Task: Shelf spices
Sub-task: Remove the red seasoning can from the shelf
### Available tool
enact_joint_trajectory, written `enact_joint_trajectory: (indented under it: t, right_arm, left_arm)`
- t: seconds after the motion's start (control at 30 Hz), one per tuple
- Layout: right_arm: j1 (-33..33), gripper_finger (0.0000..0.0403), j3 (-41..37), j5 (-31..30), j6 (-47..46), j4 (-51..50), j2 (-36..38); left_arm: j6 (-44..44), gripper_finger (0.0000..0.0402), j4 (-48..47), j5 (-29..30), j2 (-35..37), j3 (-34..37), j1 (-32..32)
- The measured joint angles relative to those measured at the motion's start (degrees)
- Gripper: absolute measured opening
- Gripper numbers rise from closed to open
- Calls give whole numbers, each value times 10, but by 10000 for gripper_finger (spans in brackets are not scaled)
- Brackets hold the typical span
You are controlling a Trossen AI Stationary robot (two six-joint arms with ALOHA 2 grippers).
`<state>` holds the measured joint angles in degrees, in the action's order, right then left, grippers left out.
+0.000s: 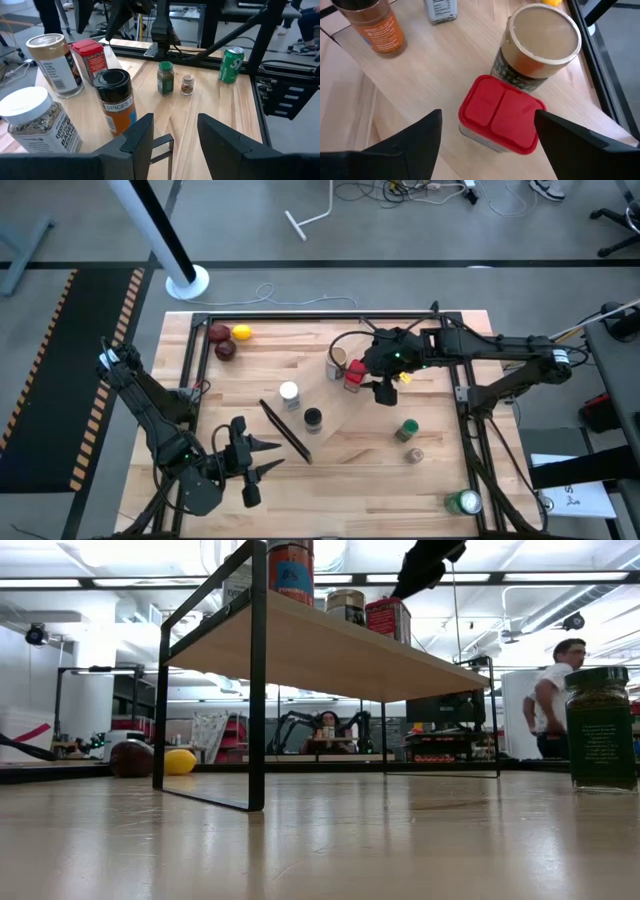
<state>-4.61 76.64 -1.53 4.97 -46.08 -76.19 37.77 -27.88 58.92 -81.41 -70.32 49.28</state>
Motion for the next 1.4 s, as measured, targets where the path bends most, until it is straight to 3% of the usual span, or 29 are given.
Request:
enact_joint_trajectory:
  t: [0.4,0.8,1.17,1.4]
  right_arm:
    - [-8,349,18,-1,-72,-15,-10]
    - [-7,351,18,-30,-131,-28,-17]
    - [-4,351,16,-32,-176,-149,-17]
    - [4,351,-16,-30,-182,-94,-31]
  left_arm:
    - [18,142,0,-20,1,1,0]
    - [33,142,0,-44,1,1,0]
    - [36,142,0,-49,1,1,0]
    - [36,142,0,-51,2,1,0]
